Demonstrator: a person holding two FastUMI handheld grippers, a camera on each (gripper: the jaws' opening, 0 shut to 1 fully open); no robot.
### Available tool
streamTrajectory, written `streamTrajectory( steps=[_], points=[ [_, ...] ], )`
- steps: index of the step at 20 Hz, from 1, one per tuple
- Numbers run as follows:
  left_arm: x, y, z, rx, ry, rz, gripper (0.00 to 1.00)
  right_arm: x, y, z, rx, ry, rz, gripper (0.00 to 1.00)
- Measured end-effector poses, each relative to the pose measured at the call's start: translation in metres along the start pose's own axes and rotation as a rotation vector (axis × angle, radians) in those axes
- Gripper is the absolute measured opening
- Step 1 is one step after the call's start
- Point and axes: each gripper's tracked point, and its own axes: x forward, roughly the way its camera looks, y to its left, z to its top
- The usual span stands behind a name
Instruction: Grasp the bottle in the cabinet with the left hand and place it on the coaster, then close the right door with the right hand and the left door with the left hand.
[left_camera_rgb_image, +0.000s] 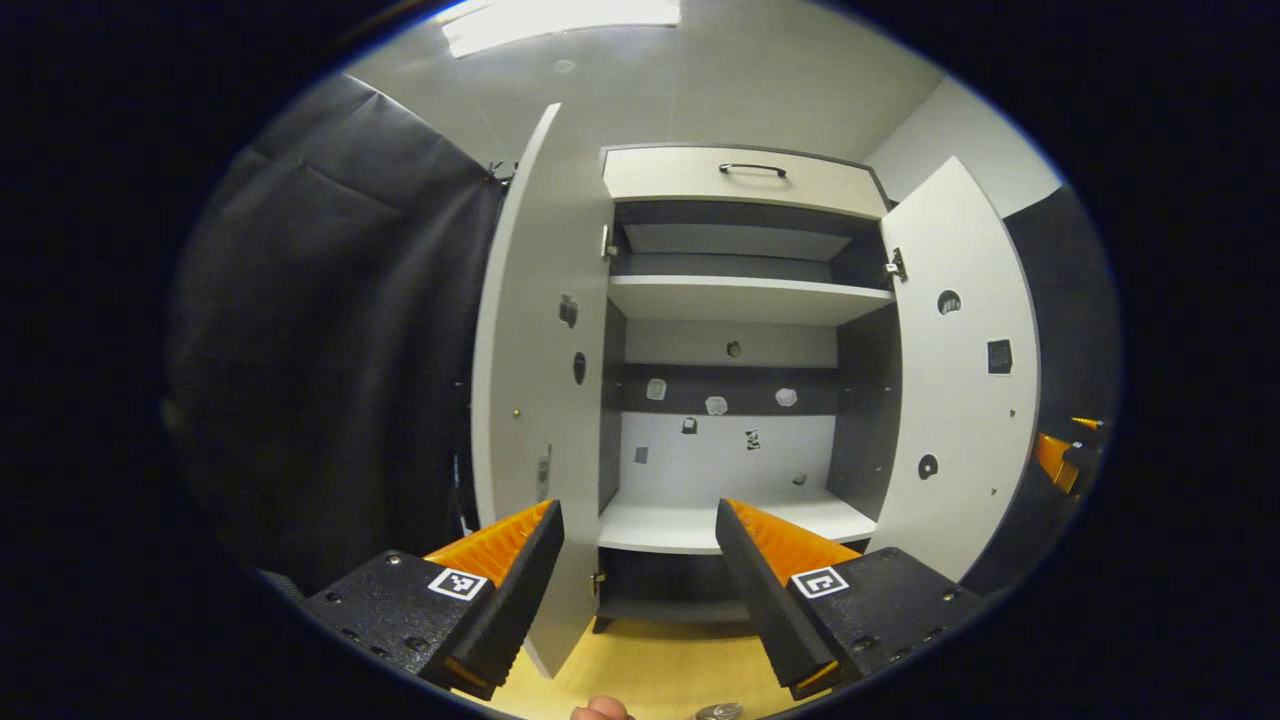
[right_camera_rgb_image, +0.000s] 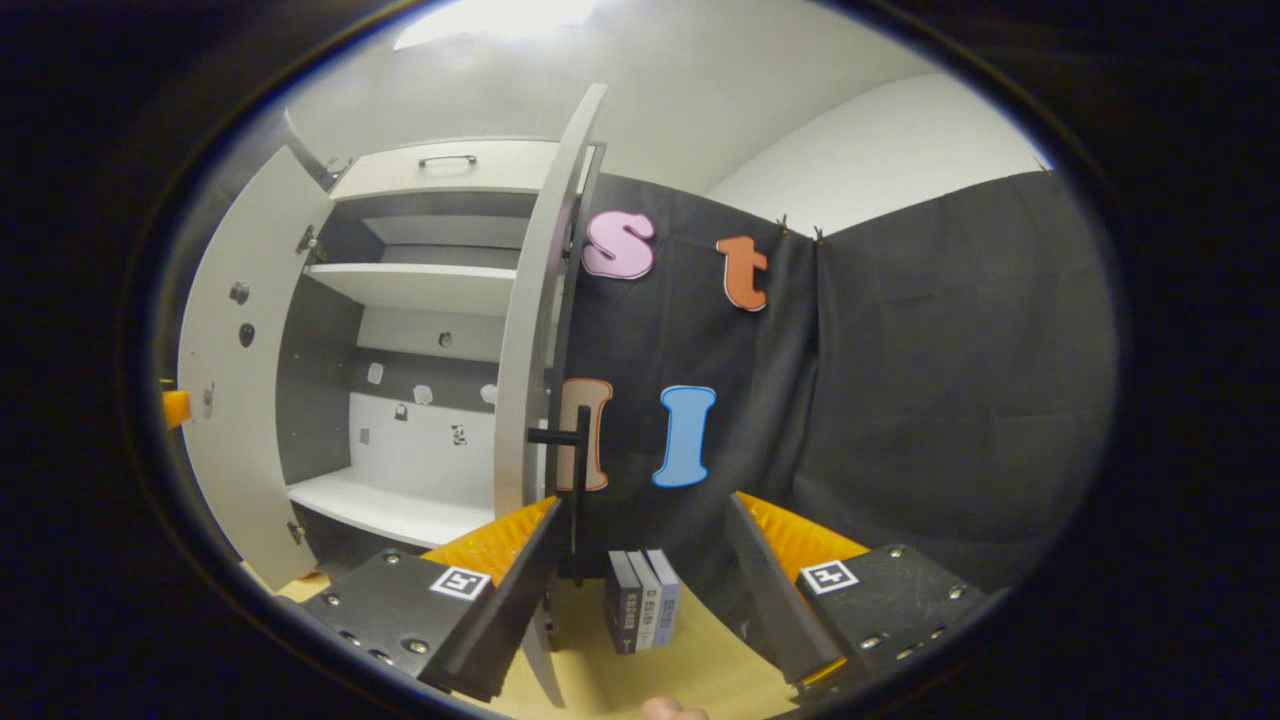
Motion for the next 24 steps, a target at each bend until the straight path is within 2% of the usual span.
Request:
streamTrajectory(
  steps=[2,3,6,7,10,11,12,13,17,18,19,23,24],
  points=[
    [-0.002,0.018,0.0,0.007,-0.001,0.044,0.95,0.003,0.008,-0.003,0.013,0.01,0.023,0.94],
    [-0.003,0.026,-0.001,0.008,0.003,0.066,0.95,0.003,0.013,-0.004,0.022,0.017,0.035,0.97],
    [-0.007,0.043,-0.004,-0.023,0.016,0.112,0.95,0.003,0.015,-0.002,0.015,0.008,0.052,0.92],
    [-0.007,0.048,-0.005,-0.041,0.017,0.122,0.95,0.004,0.017,-0.003,0.013,0.01,0.06,0.95],
    [-0.007,0.062,-0.009,-0.085,0.027,0.151,0.95,0.002,0.023,-0.002,0.021,0.015,0.073,0.92],
    [-0.007,0.066,-0.009,-0.095,0.027,0.16,0.95,0.003,0.024,-0.003,0.021,0.015,0.074,0.95],
    [-0.007,0.069,-0.01,-0.105,0.026,0.165,0.95,0.002,0.026,-0.002,0.02,0.014,0.077,0.92],
    [-0.007,0.071,-0.01,-0.111,0.024,0.17,0.95,0.001,0.029,-0.002,0.02,0.014,0.081,0.95],
    [-0.005,0.082,-0.01,-0.099,0.029,0.19,0.95,-0.001,0.044,-0.002,0.031,0.018,0.112,0.95],
    [-0.005,0.082,-0.01,-0.098,0.029,0.191,0.95,-0.002,0.049,-0.002,0.03,0.016,0.12,0.92],
    [-0.005,0.082,-0.009,-0.098,0.029,0.19,0.93,-0.002,0.051,-0.001,0.029,0.016,0.127,0.95],
    [-0.001,0.086,-0.011,-0.091,0.037,0.196,0.95,-0.002,0.066,0.0,0.038,0.016,0.154,0.95],
    [-0.001,0.087,-0.012,-0.089,0.038,0.199,0.95,-0.003,0.07,0.0,0.042,0.016,0.161,0.92]
  ],
)
